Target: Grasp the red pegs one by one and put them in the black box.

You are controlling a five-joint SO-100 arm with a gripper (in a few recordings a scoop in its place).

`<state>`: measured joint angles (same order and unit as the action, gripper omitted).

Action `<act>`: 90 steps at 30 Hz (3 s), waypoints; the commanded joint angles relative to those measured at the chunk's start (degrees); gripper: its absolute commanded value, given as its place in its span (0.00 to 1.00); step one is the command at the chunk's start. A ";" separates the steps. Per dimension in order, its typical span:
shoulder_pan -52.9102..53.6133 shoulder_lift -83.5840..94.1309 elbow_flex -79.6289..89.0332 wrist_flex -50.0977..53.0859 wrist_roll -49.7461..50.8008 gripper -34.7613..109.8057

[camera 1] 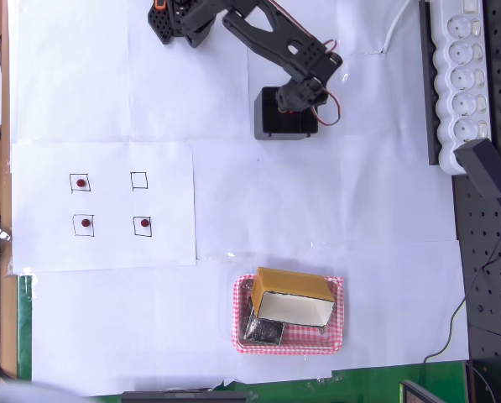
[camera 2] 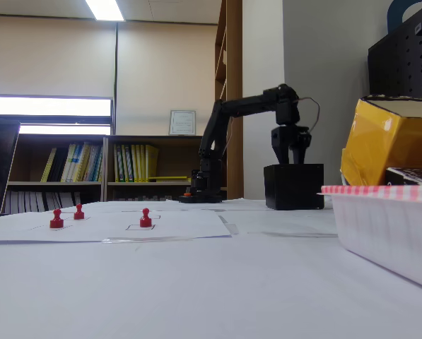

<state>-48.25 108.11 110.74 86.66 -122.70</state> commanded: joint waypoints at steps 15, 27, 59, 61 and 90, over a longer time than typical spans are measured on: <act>43.33 -56.51 -47.11 -24.43 32.17 0.40; 61.79 -28.65 -78.05 -102.30 38.41 0.33; 60.03 20.13 -40.08 -125.86 34.28 0.33; 59.59 20.92 -39.20 -126.12 34.45 0.33; 56.43 25.75 -34.01 -129.20 35.60 0.28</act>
<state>9.58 133.07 74.09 -41.75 -86.40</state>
